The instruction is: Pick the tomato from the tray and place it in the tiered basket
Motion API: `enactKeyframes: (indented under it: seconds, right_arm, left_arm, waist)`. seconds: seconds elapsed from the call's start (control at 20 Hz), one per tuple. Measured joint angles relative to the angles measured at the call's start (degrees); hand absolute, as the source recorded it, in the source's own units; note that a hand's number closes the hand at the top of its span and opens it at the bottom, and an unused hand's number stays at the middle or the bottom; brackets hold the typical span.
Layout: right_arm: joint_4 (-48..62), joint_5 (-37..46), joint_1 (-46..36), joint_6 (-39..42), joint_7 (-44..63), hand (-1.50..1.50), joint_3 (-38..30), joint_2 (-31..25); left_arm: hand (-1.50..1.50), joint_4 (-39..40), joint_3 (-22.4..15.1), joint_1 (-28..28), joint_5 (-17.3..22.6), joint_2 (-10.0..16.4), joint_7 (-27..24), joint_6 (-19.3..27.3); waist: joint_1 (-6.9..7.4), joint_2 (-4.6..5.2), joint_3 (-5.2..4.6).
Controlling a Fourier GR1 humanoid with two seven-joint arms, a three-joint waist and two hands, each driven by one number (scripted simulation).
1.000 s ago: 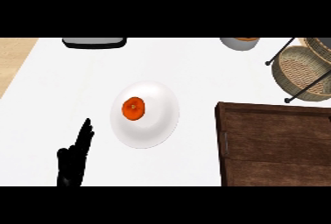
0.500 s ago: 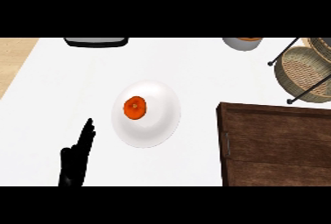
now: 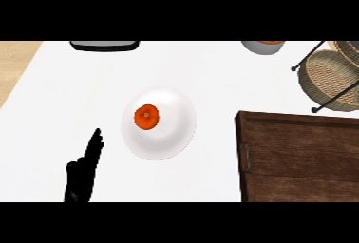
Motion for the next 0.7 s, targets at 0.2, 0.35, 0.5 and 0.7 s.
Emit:
enactKeyframes:
  seconds: [0.2, 0.35, 0.5, 0.7]
  right_arm:
    - [9.6, -0.4, -2.5, -4.3, -1.1, 1.5, 0.0, -1.1]
    - [17.4, -0.4, -4.2, -8.0, -2.1, 1.5, -0.5, -2.7]
    - [23.5, -0.3, -4.0, -13.1, -2.8, 1.5, -1.4, -3.2]
    - [31.6, -1.4, -5.2, -19.5, -4.6, 1.5, -2.7, -4.5]
  left_arm:
    - [0.0, 0.6, 0.6, -0.6, 0.5, 0.0, -0.1, -0.4]
    - [0.0, 0.4, 0.8, -0.7, 0.4, 0.0, 0.1, -0.7]
    - [0.0, 0.1, 1.0, -0.7, 0.5, 0.0, 0.6, -1.1]
    - [0.0, 0.8, 1.3, -1.2, 0.7, 0.0, 0.3, -1.1]
  waist:
    - [0.19, -0.03, 0.15]
    - [0.36, 0.05, 0.15]
    - [0.45, 0.14, 0.1]
    - [0.58, 0.15, 0.2]
